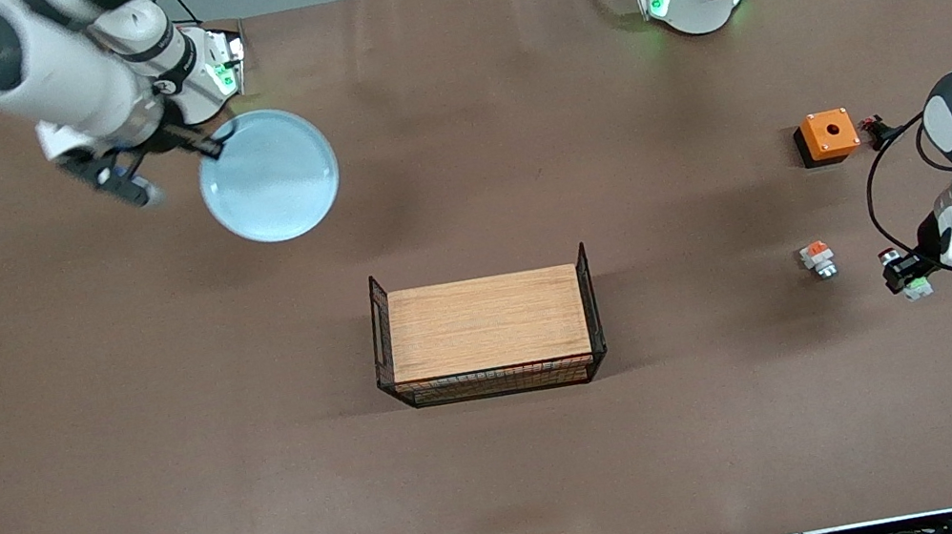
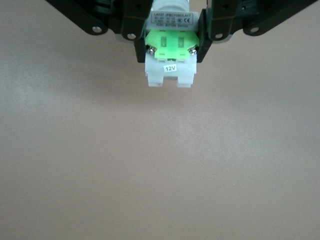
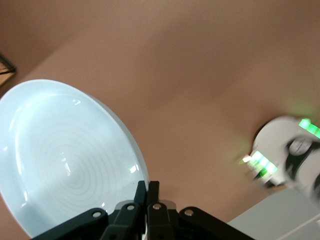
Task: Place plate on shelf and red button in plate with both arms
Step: 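Carry the blue plate with the right gripper toward the wooden tray, then lower the plate onto the tray while the left gripper carries the switch over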
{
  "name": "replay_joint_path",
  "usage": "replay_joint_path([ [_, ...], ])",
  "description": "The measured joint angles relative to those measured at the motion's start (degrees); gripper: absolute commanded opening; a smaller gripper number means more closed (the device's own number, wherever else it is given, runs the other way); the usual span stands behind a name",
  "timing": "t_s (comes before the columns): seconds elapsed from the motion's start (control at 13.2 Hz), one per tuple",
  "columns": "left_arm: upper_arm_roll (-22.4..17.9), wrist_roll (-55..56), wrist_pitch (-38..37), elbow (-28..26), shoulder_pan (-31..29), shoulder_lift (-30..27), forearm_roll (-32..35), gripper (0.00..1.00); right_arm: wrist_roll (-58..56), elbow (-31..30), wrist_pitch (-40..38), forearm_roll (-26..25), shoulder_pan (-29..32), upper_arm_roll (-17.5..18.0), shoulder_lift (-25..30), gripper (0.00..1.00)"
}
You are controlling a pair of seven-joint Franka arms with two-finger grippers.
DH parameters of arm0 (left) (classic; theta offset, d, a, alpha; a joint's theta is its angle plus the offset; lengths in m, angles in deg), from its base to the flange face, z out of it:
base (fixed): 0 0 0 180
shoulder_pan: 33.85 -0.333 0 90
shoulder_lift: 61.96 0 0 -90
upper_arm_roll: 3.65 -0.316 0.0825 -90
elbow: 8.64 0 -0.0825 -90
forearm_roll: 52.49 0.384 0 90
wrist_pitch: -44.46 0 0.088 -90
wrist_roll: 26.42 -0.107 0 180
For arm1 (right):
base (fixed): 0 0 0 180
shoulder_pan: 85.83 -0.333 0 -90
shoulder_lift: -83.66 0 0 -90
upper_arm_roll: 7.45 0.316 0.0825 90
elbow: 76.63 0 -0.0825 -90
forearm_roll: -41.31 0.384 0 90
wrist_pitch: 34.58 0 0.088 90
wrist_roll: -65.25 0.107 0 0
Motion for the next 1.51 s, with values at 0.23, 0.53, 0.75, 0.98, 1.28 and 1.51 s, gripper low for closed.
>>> replay_joint_path([
  [0.23, 0.01, 0.00, 0.00, 0.20, 0.00, 0.23, 0.00, 0.00, 21.67, 2.59, 7.61, 1.39, -8.95, 0.10, -0.34, 0.00],
  [0.53, 0.02, 0.00, 0.00, 0.27, 0.00, 0.29, 0.00, 0.00, 40.70, 4.80, 19.38, 1.70, -16.11, 0.02, -6.13, 0.00],
  [0.75, 0.02, 0.01, -0.03, 0.29, -0.01, 0.37, 0.00, 0.00, 49.48, 11.16, 22.81, 1.73, -18.82, -0.04, -14.81, 0.00],
  [0.98, 0.11, 0.06, -0.12, 0.39, 0.00, 0.37, 0.00, 0.00, 58.20, 19.36, 22.88, 1.79, -19.63, -0.24, -23.50, 0.00],
  [1.28, 2.99, 4.40, -2.58, 1.25, 0.02, 0.29, 0.00, 0.00, 63.43, 26.50, 23.35, 1.79, -19.85, -0.40, -30.89, 0.00],
  [1.51, 5.81, 6.46, -7.10, 3.05, 0.05, -0.60, 0.00, 0.00, 64.03, 30.76, 23.35, 1.78, -19.76, -1.03, -34.59, 0.03],
])
